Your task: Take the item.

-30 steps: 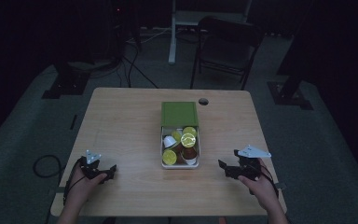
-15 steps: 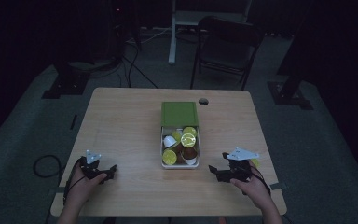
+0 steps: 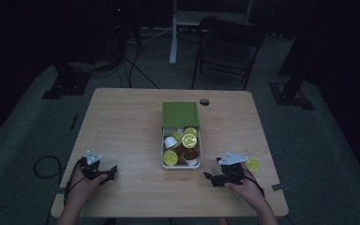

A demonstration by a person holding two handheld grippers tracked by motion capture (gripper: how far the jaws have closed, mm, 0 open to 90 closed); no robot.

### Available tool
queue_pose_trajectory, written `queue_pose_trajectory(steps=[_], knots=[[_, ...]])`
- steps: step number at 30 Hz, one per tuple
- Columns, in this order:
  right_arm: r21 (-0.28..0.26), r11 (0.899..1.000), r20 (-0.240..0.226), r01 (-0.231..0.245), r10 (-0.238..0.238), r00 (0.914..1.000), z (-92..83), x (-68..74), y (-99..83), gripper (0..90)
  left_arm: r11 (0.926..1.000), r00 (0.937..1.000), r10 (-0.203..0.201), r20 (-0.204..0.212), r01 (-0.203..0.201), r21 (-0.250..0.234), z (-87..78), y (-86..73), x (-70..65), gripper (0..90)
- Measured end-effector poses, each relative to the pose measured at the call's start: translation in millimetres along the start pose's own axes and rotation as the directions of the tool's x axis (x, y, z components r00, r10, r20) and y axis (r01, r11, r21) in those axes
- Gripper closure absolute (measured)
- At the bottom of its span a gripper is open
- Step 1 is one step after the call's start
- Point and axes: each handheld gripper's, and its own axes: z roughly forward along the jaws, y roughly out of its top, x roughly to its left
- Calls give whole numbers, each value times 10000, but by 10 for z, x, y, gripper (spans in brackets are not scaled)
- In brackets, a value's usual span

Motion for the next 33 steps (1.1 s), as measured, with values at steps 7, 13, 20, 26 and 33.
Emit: queue_pose_trajectory(steps=[7, 13, 20, 26, 33], knots=[[309, 9995, -119, 89, -85, 9999, 72, -5, -59, 161, 10000, 10000, -4, -1, 4, 2, 0, 0, 0, 93], [586, 9975, -218, 393, -381, 9990, 121, -4, -112, 133, 10000, 10000, -4, -2, 4, 2, 0, 0, 0, 92], [731, 9962, -242, 475, -459, 9987, 154, -35, -145, 134, 10000, 10000, -4, -2, 4, 0, 0, 0, 0, 93], [580, 9946, -694, 855, -814, 9943, 160, -40, -158, 132, 10000, 10000, 0, -3, 0, 3, 0, 0, 0, 92], [603, 9949, -697, 812, -769, 9946, 164, -37, -156, 125, 10000, 10000, -7, -8, 7, 1, -2, -2, -5, 94]])
